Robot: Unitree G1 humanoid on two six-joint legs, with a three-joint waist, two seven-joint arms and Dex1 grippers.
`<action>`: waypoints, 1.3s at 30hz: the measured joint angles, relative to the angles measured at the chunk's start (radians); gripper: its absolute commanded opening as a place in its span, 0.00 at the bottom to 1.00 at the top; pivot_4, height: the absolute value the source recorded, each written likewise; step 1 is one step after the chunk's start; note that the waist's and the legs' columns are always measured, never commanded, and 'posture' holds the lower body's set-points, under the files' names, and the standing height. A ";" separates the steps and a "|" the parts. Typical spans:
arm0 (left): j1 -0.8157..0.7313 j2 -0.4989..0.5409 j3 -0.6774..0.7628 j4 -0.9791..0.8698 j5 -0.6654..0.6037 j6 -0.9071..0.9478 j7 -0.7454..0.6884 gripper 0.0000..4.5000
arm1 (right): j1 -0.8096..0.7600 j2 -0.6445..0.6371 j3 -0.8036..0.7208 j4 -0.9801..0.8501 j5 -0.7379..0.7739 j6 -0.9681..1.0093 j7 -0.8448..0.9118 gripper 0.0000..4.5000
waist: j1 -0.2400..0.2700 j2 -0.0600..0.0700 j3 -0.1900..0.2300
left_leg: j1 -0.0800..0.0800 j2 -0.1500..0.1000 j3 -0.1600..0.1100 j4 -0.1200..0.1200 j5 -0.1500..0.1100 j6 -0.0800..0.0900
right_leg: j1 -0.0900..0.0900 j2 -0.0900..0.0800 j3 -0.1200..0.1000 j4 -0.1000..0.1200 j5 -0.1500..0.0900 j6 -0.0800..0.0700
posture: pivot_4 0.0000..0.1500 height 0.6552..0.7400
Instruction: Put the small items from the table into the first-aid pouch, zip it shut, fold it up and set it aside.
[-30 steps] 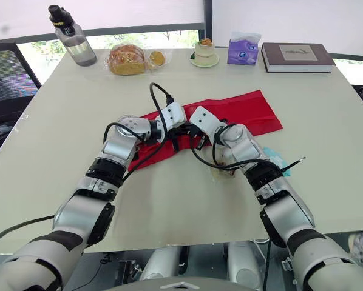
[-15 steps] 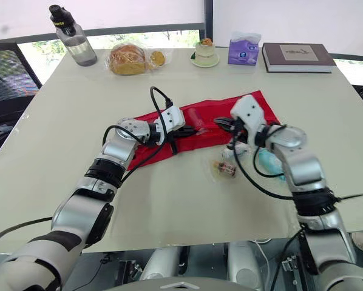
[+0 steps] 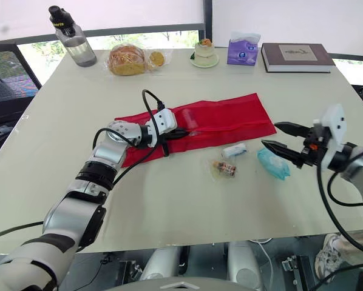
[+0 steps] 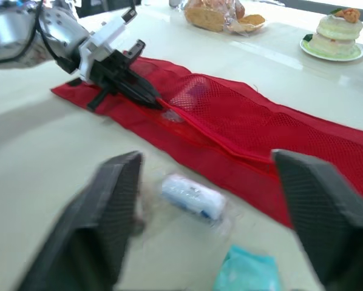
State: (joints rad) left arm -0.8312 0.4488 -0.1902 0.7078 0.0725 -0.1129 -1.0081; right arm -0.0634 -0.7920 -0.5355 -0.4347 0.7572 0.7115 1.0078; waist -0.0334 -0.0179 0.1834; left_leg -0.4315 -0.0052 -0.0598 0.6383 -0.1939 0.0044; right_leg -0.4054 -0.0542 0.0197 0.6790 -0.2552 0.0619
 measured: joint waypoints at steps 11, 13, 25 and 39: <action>-0.013 0.002 0.003 0.074 0.001 -0.044 -0.007 0.00 | 0.274 -0.207 -0.318 0.070 0.030 -0.053 0.294 0.98 | 0.015 0.000 0.000 | 0.003 0.000 0.001 0.002 0.000 0.000 | 0.004 0.000 0.000 -0.001 0.000 0.001 | 1.00 1.00; -0.022 0.002 0.003 0.091 0.001 -0.051 -0.013 0.00 | 0.272 -0.249 -0.332 0.115 0.014 -0.075 0.331 0.98 | 0.016 0.000 0.000 | 0.003 0.000 0.001 0.001 0.000 0.000 | 0.004 0.000 0.000 -0.002 0.000 0.001 | 1.00 1.00; -0.029 -0.006 0.003 0.106 0.002 -0.061 -0.004 0.00 | 0.034 -0.278 0.099 0.246 -0.180 -0.263 0.330 0.98 | 0.016 0.000 0.000 | 0.002 0.000 0.000 0.002 0.000 0.000 | 0.004 0.000 -0.001 -0.002 0.000 0.001 | 1.00 1.00; -0.027 -0.025 -0.007 0.060 0.003 -0.023 0.001 0.00 | -0.553 -0.037 0.694 0.716 -0.602 -0.639 0.351 0.98 | 0.019 0.000 0.000 | 0.000 -0.001 -0.001 0.005 0.000 0.000 | 0.004 0.000 -0.003 -0.001 0.000 0.000 | 1.00 1.00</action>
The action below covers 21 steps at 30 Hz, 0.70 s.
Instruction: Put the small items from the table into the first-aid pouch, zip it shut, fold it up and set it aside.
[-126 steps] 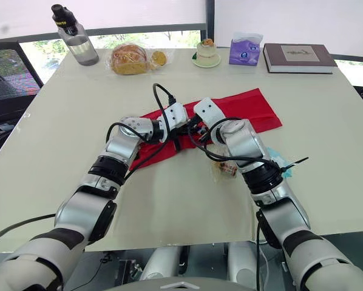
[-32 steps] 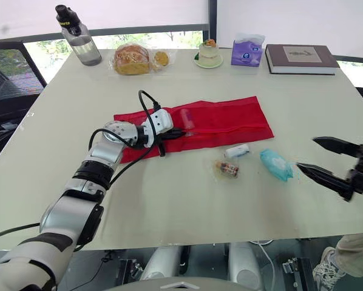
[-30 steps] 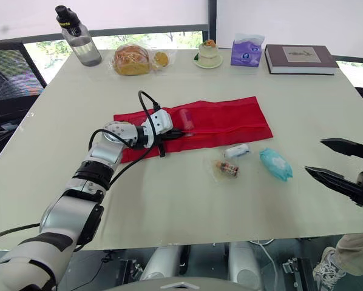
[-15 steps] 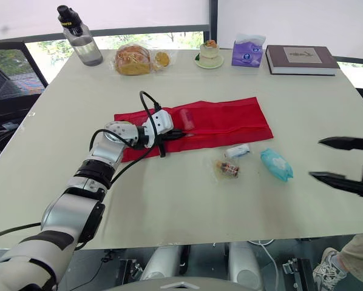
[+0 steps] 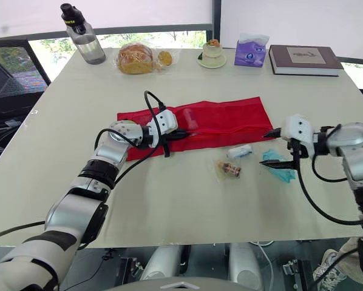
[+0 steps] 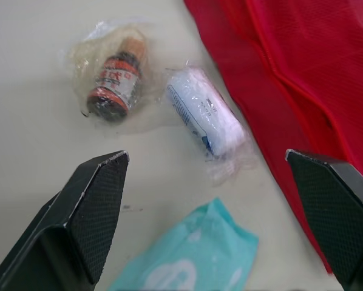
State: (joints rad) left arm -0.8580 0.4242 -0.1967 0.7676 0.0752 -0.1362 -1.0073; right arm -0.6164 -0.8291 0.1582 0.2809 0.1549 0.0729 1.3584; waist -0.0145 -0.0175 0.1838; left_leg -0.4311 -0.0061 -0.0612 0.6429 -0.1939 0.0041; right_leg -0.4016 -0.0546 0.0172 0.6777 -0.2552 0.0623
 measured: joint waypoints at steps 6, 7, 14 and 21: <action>0.003 -0.012 -0.001 -0.018 0.000 0.022 0.007 0.00 | -0.167 0.114 0.119 0.251 -0.130 -0.181 0.018 0.98 | -0.001 0.000 0.000 | 0.000 0.000 -0.001 0.000 0.000 0.000 | 0.000 0.000 -0.001 0.001 0.000 0.000 | 1.00 1.00; 0.003 -0.015 -0.001 -0.022 0.000 0.023 0.008 0.00 | -0.185 0.129 0.130 0.282 -0.147 -0.207 0.020 0.98 | 0.000 0.000 0.000 | 0.000 0.000 -0.001 0.000 0.000 0.000 | 0.000 0.000 -0.001 0.000 0.000 0.000 | 1.00 1.00; 0.003 -0.022 -0.001 -0.035 0.000 0.038 0.013 0.00 | -0.232 0.154 0.177 0.422 -0.227 -0.347 0.027 0.50 | -0.001 0.000 0.000 | 0.001 0.000 0.000 0.000 0.000 0.000 | 0.000 0.000 0.000 0.001 0.000 0.000 | 1.00 1.00; 0.003 -0.024 -0.001 -0.038 0.000 0.041 0.012 0.00 | -0.230 0.147 0.167 0.422 -0.226 -0.358 0.024 0.01 | -0.001 0.000 0.000 | 0.001 0.000 0.000 0.000 0.000 0.000 | 0.000 0.000 0.000 0.001 0.000 0.000 | 1.00 1.00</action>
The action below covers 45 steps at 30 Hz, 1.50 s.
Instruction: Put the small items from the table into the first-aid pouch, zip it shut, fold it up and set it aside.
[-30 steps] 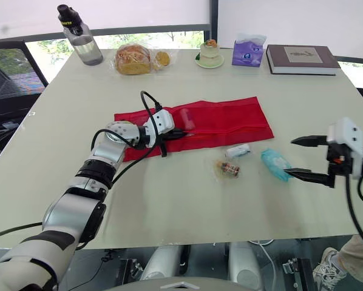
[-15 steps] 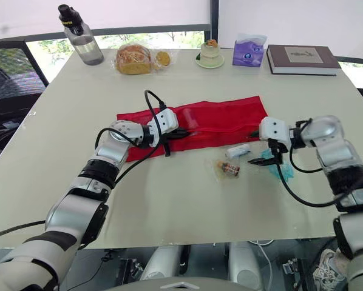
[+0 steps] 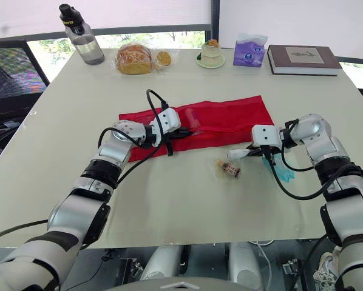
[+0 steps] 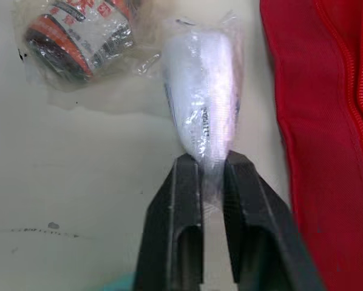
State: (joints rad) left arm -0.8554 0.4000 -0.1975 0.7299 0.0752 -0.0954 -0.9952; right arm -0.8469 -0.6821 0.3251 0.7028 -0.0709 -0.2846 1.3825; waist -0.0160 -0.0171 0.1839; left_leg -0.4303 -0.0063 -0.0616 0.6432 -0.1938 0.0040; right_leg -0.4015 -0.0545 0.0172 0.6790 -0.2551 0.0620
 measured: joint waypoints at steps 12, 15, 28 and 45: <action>-0.008 -0.026 0.000 0.000 0.000 0.001 -0.002 0.00 | 0.110 -0.007 -0.098 -0.445 0.006 0.551 -0.205 0.01 | 0.001 0.000 0.000 | 0.000 0.000 0.000 0.000 0.000 0.000 | 0.000 0.000 0.000 0.000 0.000 0.000 | 1.00 1.00; -0.012 -0.041 0.000 0.000 0.000 0.001 -0.002 0.00 | 0.116 0.020 -0.075 -0.566 -0.020 0.697 -0.255 0.01 | 0.001 0.000 0.000 | -0.001 0.000 0.000 0.000 0.000 0.000 | 0.000 0.000 0.000 0.000 0.000 0.000 | 1.00 1.00; -0.017 -0.052 0.002 -0.004 -0.022 0.025 -0.005 0.00 | 0.124 0.141 0.012 -0.696 -0.087 1.105 -0.452 0.01 | 0.001 0.000 0.000 | -0.001 0.000 -0.001 0.000 0.000 0.000 | -0.001 0.000 0.000 0.000 0.000 0.000 | 1.00 1.00; -0.004 -0.058 0.001 -0.041 -0.038 0.040 -0.014 0.00 | 0.092 0.353 -0.030 -0.750 -0.045 1.457 -0.737 0.01 | -0.001 0.000 0.000 | -0.001 0.000 -0.001 0.000 0.000 0.000 | -0.001 0.000 -0.001 0.001 0.000 0.000 | 1.00 1.00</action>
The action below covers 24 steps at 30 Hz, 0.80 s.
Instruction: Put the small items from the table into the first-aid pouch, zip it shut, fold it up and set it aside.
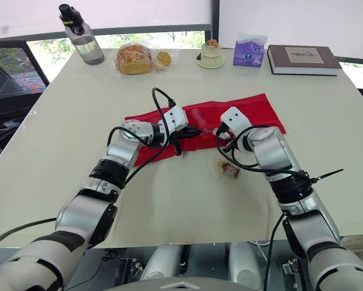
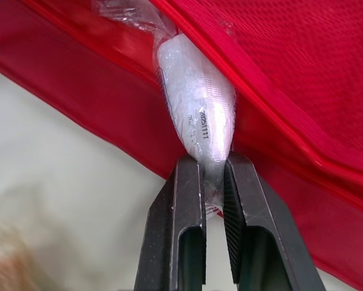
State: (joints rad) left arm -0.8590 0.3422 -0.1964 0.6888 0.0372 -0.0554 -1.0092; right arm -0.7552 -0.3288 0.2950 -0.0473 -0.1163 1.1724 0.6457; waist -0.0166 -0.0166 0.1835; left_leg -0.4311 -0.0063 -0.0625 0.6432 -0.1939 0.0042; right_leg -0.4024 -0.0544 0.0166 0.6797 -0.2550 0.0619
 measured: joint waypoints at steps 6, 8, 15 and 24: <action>0.000 -0.005 0.000 0.000 0.000 0.000 -0.001 0.00 | -0.012 0.022 0.030 0.000 0.019 0.003 -0.039 0.01 | 0.000 0.000 0.000 | 0.000 0.000 0.000 0.000 0.000 0.000 | 0.000 0.000 0.000 0.000 0.000 0.000 | 1.00 1.00; 0.000 -0.005 0.000 0.000 0.000 0.000 -0.001 0.00 | -0.015 0.033 0.039 0.000 0.028 0.003 -0.046 0.01 | -0.001 0.000 0.000 | 0.000 0.000 0.000 0.000 0.000 0.000 | 0.000 0.000 0.000 0.000 0.000 0.000 | 1.00 1.00; 0.000 -0.004 0.000 0.000 0.000 0.000 -0.004 0.00 | -0.025 0.063 0.033 0.021 0.049 0.003 -0.100 0.01 | 0.000 0.000 0.000 | 0.000 0.000 0.000 0.000 0.000 0.000 | 0.000 0.000 0.000 0.000 0.000 0.000 | 1.00 1.00; 0.015 -0.004 0.000 -0.012 -0.001 0.000 -0.010 0.00 | -0.049 0.131 -0.067 0.097 0.077 0.009 -0.196 0.01 | -0.001 0.000 0.000 | 0.000 0.000 0.000 -0.001 0.000 0.000 | 0.000 0.000 0.000 0.000 0.000 0.000 | 1.00 1.00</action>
State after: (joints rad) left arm -0.8444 0.3380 -0.1964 0.6773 0.0366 -0.0556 -1.0189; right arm -0.8038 -0.1980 0.2284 0.0494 -0.0392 1.1812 0.4493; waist -0.0176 -0.0166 0.1835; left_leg -0.4310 -0.0063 -0.0625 0.6427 -0.1939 0.0042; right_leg -0.4026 -0.0543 0.0167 0.6797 -0.2550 0.0619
